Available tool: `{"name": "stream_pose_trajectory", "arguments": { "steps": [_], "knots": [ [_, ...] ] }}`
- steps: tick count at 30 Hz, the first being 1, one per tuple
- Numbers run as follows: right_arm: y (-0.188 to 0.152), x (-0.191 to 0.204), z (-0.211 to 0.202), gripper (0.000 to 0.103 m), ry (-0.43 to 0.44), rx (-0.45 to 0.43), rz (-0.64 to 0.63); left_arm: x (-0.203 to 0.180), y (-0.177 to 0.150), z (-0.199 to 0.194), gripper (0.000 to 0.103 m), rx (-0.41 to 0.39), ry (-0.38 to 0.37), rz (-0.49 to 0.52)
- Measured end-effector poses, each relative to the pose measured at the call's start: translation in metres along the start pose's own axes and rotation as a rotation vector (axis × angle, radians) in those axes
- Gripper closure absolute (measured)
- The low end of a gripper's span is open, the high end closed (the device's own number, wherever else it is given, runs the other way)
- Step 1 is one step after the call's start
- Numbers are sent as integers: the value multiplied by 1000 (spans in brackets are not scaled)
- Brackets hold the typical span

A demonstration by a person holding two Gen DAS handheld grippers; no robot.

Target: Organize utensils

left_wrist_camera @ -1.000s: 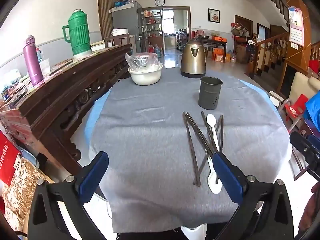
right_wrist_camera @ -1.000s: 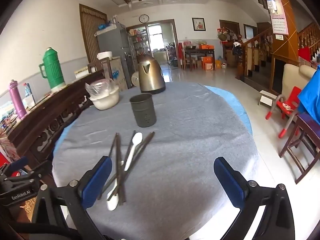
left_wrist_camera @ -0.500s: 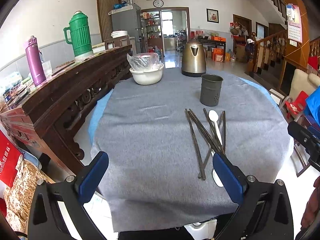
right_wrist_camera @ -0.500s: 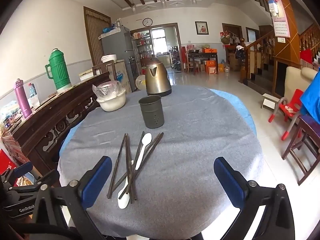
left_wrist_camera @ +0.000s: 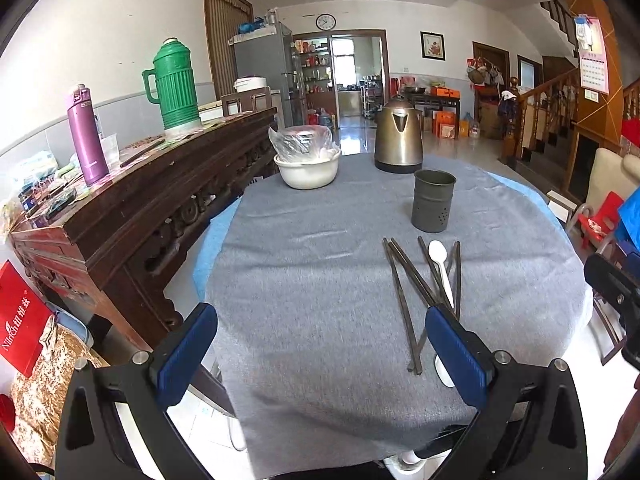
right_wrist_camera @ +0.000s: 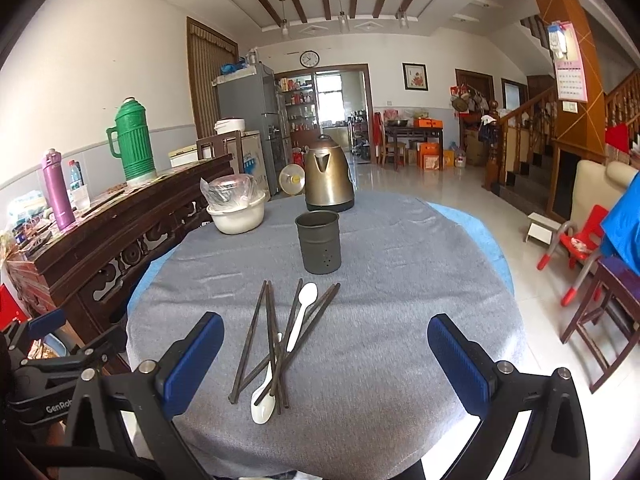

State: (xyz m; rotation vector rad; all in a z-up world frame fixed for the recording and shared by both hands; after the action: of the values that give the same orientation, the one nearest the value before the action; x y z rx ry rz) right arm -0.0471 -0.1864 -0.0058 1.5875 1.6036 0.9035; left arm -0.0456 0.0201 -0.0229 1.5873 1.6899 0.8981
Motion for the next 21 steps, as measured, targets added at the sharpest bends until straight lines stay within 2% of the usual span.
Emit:
{"name": "stream_pose_trajectory", "arguments": {
  "steps": [11, 21],
  "knots": [
    [-2, 8, -9, 1, -13, -8, -40, 0, 3, -5, 0, -24, 10, 5],
    [-7, -1, -15, 1, -51, -11, -35, -10, 1, -9, 0, -31, 2, 36]
  ]
}}
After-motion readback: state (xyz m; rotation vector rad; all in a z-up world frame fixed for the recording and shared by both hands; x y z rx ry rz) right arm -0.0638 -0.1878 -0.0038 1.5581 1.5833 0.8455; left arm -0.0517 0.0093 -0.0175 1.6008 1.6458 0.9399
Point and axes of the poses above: each gripper's, at about its wrist camera, not at the fingertips, and z roughly the way its jaws point, x to its left, y to its top, the point moved 6 cm from there along z, roughly the way its jaws point, and after that the axes turned 6 degrees about -z, right-handed, at the moved point
